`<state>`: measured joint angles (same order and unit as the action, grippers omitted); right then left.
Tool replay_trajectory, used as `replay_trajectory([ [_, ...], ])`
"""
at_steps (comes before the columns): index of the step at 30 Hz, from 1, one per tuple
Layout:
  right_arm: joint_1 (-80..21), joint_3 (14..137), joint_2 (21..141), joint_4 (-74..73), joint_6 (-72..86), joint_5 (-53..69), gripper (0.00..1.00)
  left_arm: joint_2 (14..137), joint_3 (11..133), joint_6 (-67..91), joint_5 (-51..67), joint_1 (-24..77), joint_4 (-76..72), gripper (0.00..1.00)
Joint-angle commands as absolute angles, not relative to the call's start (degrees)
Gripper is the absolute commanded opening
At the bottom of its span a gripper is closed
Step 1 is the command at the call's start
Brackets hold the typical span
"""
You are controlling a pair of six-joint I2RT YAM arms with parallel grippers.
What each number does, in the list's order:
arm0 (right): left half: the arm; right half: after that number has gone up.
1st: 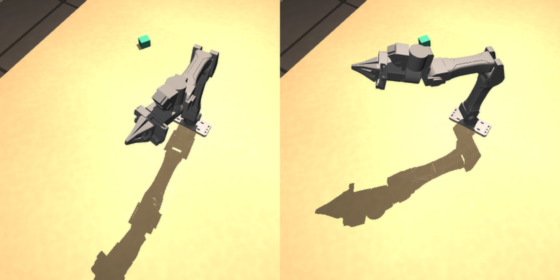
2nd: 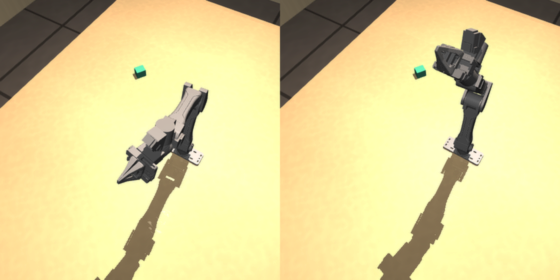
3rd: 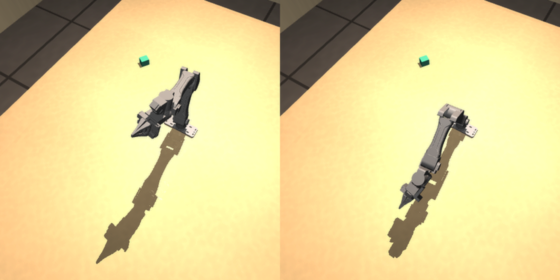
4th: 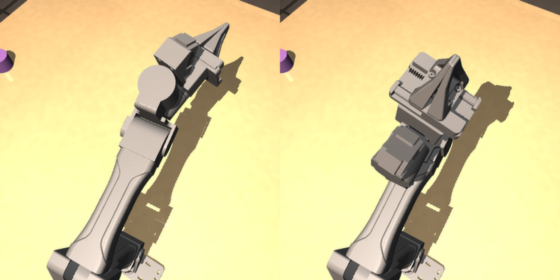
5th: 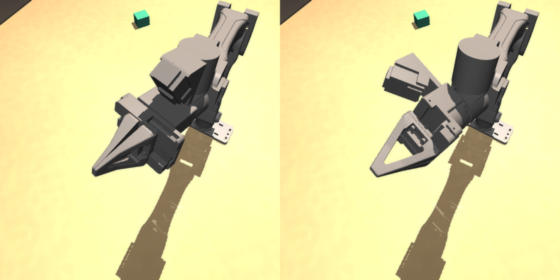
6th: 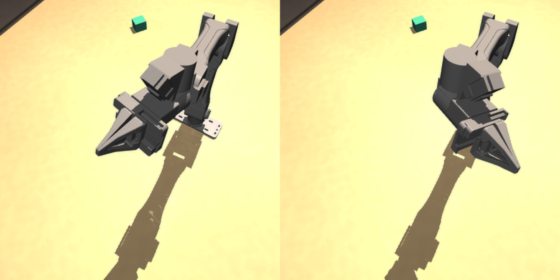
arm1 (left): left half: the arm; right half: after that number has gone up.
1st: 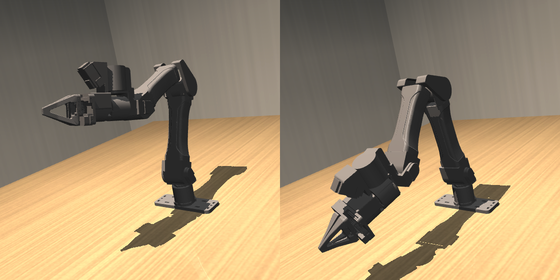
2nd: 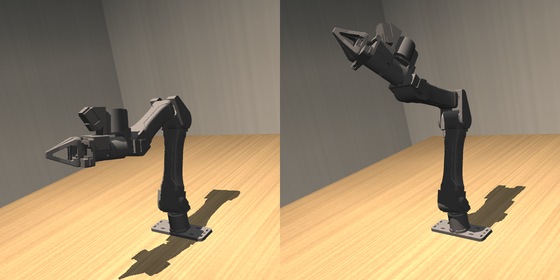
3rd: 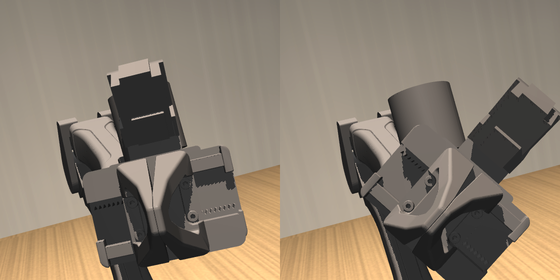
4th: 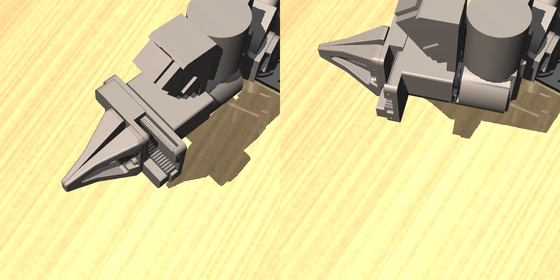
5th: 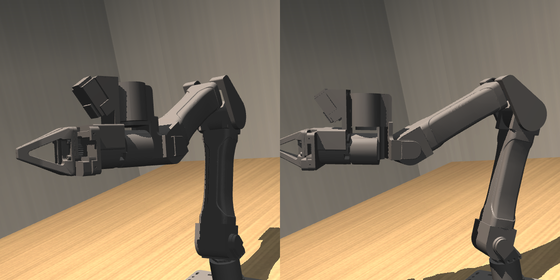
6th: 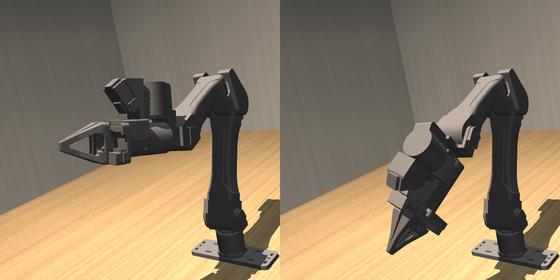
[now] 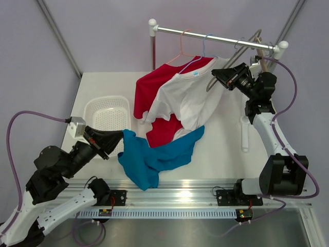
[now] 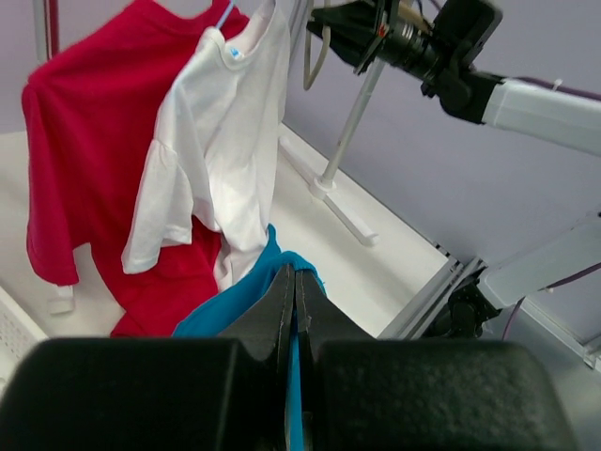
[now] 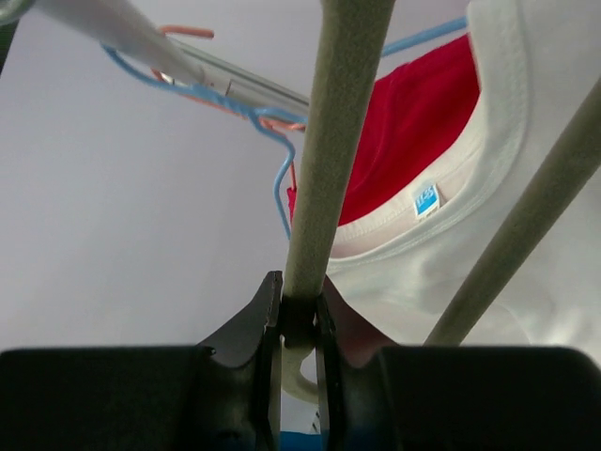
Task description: Remove the t-shirt from the hanger
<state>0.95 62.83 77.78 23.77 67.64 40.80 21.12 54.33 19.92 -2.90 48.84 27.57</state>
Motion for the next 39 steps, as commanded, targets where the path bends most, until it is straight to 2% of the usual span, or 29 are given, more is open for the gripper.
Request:
replay_trajectory([
  [1, 3.2, 66.1, 80.0, 32.0, 71.9, 44.3, 0.00, 22.8, 59.7, 18.2, -4.9, 48.8, 24.9, 0.00],
  [8, 3.5, 63.6, 83.1, 37.0, 74.5, 46.7, 0.01, 25.9, 63.1, 18.6, -4.4, 48.8, 24.7, 0.00],
  [11, 3.4, 61.4, 81.7, 37.0, 73.6, 46.6, 0.30, 26.8, 65.3, 18.6, -5.4, 48.8, 25.2, 0.00],
  [12, 3.4, 60.1, 80.1, 36.7, 73.0, 46.7, 0.48, 27.1, 66.4, 18.6, -5.7, 48.8, 25.7, 0.00],
  [16, 3.3, 58.3, 73.7, 30.8, 67.5, 45.8, 0.83, 29.0, 75.5, 18.8, -6.4, 48.8, 26.2, 0.00],
  [20, 2.2, 57.7, 66.0, 18.8, 59.6, 43.3, 0.98, 33.6, 83.4, 16.4, -11.4, 48.8, 26.0, 0.00],
  [26, -1.7, 54.8, 55.0, 8.0, 50.6, 42.9, 0.99, 42.1, 94.8, 8.5, -22.9, 48.8, 23.8, 0.00],
  [31, -1.8, 55.2, 47.2, -4.5, 43.4, 41.9, 0.99, 51.1, 111.3, 0.6, -30.6, 48.8, 23.9, 0.00],
  [35, -2.0, 53.6, 42.9, -5.3, 43.4, 43.2, 0.99, 56.7, 119.0, -10.3, -38.9, 48.8, 19.1, 0.00],
  [39, -2.6, 51.7, 39.7, -4.7, 43.4, 43.2, 0.99, 60.8, 120.1, -18.7, -38.1, 48.8, 8.5, 0.00],
])
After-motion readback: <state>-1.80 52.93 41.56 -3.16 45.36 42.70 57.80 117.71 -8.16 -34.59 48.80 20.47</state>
